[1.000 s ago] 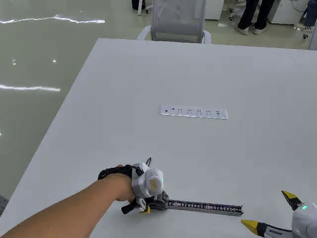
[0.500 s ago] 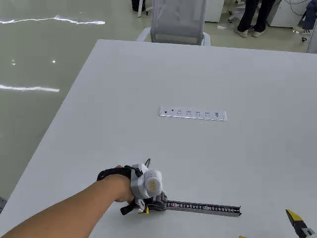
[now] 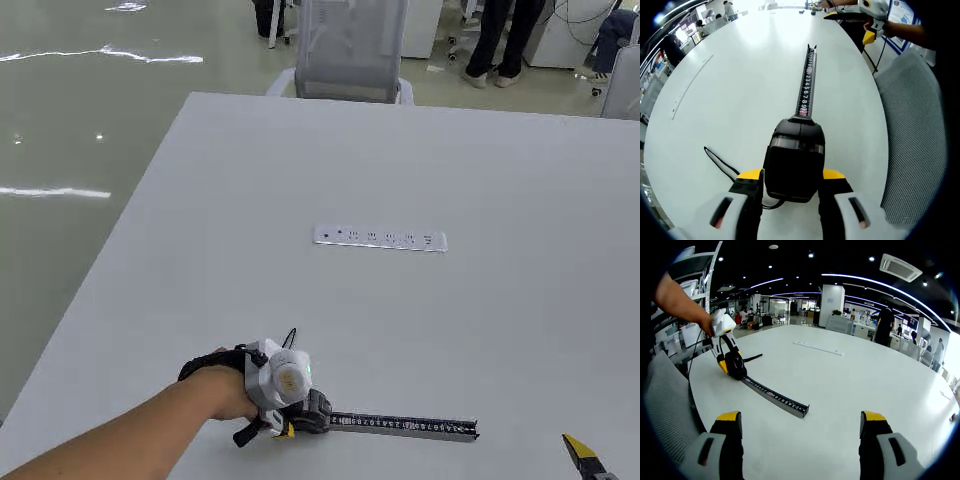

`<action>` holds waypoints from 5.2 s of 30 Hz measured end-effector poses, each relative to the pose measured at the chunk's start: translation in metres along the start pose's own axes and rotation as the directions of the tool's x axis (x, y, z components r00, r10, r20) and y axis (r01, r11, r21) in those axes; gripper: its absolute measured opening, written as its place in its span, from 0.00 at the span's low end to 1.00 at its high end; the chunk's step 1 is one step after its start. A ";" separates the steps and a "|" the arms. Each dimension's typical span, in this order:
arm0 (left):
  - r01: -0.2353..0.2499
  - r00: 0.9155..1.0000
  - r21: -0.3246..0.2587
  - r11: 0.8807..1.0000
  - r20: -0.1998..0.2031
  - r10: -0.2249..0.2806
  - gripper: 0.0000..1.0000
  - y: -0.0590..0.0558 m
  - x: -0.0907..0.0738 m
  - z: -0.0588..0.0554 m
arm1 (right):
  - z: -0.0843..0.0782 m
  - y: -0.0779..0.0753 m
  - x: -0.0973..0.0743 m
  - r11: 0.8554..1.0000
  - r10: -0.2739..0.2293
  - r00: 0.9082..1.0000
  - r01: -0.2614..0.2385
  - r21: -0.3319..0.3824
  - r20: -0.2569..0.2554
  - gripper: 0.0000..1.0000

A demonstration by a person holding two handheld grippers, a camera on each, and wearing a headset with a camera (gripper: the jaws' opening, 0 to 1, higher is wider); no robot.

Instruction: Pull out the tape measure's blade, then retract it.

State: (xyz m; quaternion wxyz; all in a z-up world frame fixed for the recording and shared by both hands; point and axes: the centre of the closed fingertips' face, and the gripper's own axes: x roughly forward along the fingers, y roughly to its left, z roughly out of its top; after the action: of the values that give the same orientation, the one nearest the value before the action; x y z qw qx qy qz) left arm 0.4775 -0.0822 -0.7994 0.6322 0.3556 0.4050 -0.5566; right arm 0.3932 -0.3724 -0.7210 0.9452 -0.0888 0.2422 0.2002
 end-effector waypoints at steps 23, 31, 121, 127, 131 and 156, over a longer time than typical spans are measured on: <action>-0.059 0.932 -0.387 0.920 0.308 0.189 0.99 0.011 -0.057 -0.014 | 0.000 -0.001 0.007 0.999 0.028 0.999 -0.029 -0.023 -0.046 1.00; -0.061 0.902 -0.469 0.881 0.353 0.250 0.99 0.000 -0.070 -0.038 | -0.004 -0.001 0.005 0.999 0.038 0.997 -0.039 -0.001 -0.065 1.00; -0.131 0.808 -0.678 0.724 0.350 0.474 0.99 -0.029 -0.139 -0.117 | -0.016 0.013 -0.020 0.999 0.027 0.998 -0.029 -0.030 -0.058 1.00; -0.114 0.788 -0.738 0.665 0.341 0.512 0.99 -0.022 -0.139 -0.100 | -0.017 0.012 -0.019 0.999 0.028 0.998 -0.030 -0.031 -0.062 1.00; -0.152 0.784 -0.731 0.665 0.321 0.532 0.99 -0.019 -0.137 -0.089 | -0.014 0.012 -0.018 0.999 0.032 0.998 -0.034 -0.040 -0.051 1.00; -0.164 0.775 -0.763 0.626 0.293 0.560 0.99 -0.024 -0.096 -0.019 | -0.010 0.000 0.007 0.993 0.079 0.995 -0.083 -0.079 -0.058 0.87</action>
State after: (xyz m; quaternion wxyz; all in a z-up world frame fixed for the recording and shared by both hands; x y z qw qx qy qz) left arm 0.4464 -0.0286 -0.7198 0.9027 0.0068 0.3202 -0.2875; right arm 0.3946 -0.3727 -0.7327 0.9249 -0.1228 0.2630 0.2455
